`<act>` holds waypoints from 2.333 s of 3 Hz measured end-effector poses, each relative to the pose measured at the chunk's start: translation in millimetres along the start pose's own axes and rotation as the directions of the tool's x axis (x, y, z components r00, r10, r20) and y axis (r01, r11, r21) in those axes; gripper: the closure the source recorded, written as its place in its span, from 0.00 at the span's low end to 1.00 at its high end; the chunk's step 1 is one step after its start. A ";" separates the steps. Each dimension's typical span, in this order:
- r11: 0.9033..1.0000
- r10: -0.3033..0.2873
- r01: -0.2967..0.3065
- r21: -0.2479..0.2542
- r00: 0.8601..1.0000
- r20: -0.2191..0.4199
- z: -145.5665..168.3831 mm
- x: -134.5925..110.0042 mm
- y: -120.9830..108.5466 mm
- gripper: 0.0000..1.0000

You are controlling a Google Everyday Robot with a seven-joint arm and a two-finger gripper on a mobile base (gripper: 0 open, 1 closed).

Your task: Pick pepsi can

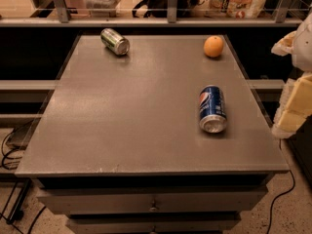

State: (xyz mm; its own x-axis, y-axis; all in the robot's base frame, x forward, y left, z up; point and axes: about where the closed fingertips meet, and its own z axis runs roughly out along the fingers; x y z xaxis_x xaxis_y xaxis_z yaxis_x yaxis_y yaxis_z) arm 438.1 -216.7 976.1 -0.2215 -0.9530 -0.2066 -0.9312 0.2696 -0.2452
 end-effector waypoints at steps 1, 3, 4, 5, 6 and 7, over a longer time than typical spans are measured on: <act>1.000 0.000 0.000 0.000 1.000 0.000 0.0 0.0 0.0 0.00; 0.989 0.145 -0.143 -0.045 0.987 0.062 14.9 -4.2 -2.4 0.00; 0.944 0.319 -0.307 -0.121 0.944 0.089 40.0 -9.1 -7.2 0.00; 0.879 0.467 -0.450 -0.157 0.880 0.087 62.6 -22.5 -18.1 0.00; 0.853 0.513 -0.497 -0.160 0.855 0.079 62.2 -23.0 -17.8 0.00; 0.853 0.513 -0.497 -0.160 0.855 0.079 62.2 -23.0 -17.8 0.00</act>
Offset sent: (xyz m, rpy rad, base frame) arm 0.0042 0.0028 -0.0056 0.0506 0.0200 -0.0511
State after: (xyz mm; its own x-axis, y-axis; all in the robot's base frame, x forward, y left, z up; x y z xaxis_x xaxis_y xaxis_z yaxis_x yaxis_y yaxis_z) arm 477.8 -191.0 926.3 -0.6439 -0.6657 -0.3772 -0.7308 0.6811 0.0454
